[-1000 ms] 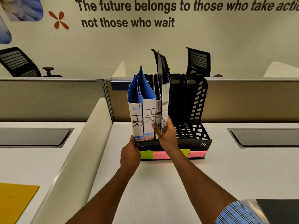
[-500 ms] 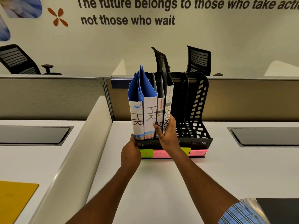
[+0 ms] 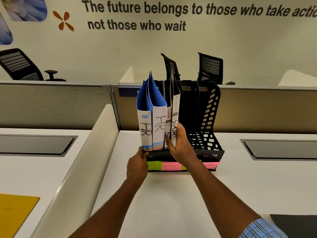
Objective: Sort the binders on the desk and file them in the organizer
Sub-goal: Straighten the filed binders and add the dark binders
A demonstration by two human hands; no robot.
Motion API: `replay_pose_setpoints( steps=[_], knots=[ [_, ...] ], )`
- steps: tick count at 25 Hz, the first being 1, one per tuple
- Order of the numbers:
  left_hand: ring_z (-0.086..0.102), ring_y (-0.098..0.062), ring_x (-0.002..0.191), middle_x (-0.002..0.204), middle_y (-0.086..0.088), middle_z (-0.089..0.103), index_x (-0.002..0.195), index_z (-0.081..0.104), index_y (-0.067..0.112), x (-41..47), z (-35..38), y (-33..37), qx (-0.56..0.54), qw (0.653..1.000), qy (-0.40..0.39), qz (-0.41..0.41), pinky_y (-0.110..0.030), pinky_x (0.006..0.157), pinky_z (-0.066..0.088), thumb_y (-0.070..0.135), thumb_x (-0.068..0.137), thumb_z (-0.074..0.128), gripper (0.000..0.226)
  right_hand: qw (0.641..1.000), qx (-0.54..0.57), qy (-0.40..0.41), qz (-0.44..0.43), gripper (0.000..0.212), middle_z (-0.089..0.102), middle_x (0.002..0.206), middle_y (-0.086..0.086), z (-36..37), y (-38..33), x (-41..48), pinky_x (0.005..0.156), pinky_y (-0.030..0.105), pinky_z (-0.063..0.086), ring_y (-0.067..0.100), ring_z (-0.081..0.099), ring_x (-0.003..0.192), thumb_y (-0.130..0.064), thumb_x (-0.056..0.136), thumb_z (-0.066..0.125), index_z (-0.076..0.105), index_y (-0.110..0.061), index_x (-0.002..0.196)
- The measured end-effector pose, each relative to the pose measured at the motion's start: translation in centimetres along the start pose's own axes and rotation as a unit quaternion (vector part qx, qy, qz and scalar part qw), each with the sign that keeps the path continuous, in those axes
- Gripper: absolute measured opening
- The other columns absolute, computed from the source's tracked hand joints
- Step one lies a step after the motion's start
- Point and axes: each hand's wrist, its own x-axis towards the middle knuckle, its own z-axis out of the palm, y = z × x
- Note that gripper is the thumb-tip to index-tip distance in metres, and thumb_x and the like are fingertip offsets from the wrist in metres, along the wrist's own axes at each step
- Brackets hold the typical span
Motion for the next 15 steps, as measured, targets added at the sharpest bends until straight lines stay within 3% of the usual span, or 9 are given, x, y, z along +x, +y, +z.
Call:
replay_pose_setpoints(
  steps=[3,6,8,13,15],
  knots=[
    [0.06,-0.014,0.085,0.112,-0.004,0.067,0.142,0.037,0.024,-0.1,-0.1,-0.6,0.003,1.0,-0.01,0.01,-0.025,0.072,0.051,0.036,0.099,0.038,0.045,1.0,-0.006,0.005,-0.005,0.088,0.024,0.15,-0.004,-0.2,-0.6,0.5,0.103,0.034,0.046,0.01,0.034,0.137,-0.025,0.086,0.067,0.007,-0.026,0.15],
    [0.061,-0.014,0.091,0.115,-0.004,0.066,0.144,0.034,0.024,0.0,-0.2,-0.9,0.025,0.999,-0.017,0.012,-0.026,0.076,0.051,0.035,0.099,0.036,0.046,0.999,0.031,0.005,0.026,0.091,0.029,0.148,-0.005,0.6,-1.4,0.6,0.091,0.005,0.041,-0.003,0.034,0.13,-0.017,0.084,0.069,0.007,-0.03,0.149],
    [0.056,-0.01,0.089,0.117,-0.004,0.065,0.144,0.034,0.024,0.0,-0.2,-1.0,0.029,0.999,-0.019,0.009,-0.024,0.075,0.05,0.033,0.1,0.035,0.045,0.998,0.049,0.02,0.041,0.088,0.031,0.147,-0.005,1.1,-1.6,0.3,0.085,-0.004,0.037,-0.009,0.03,0.127,-0.013,0.084,0.067,0.01,-0.031,0.149],
    [0.055,-0.009,0.087,0.116,-0.004,0.065,0.145,0.032,0.023,-0.1,-0.2,-1.1,0.018,0.999,-0.03,0.012,-0.022,0.074,0.05,0.034,0.1,0.035,0.046,0.997,0.064,0.026,0.028,0.088,0.036,0.146,-0.002,0.6,-1.3,0.3,0.096,0.013,0.045,0.003,0.037,0.133,-0.012,0.083,0.07,0.014,-0.025,0.149],
    [0.054,-0.008,0.087,0.117,-0.003,0.064,0.146,0.029,0.024,-0.1,-0.1,-1.0,0.018,0.999,-0.031,0.004,-0.023,0.073,0.049,0.034,0.1,0.035,0.047,0.998,0.057,0.024,0.03,0.09,0.034,0.146,-0.004,0.7,-1.5,0.3,0.092,0.009,0.044,0.002,0.037,0.132,-0.012,0.082,0.07,0.012,-0.027,0.149]
  ],
)
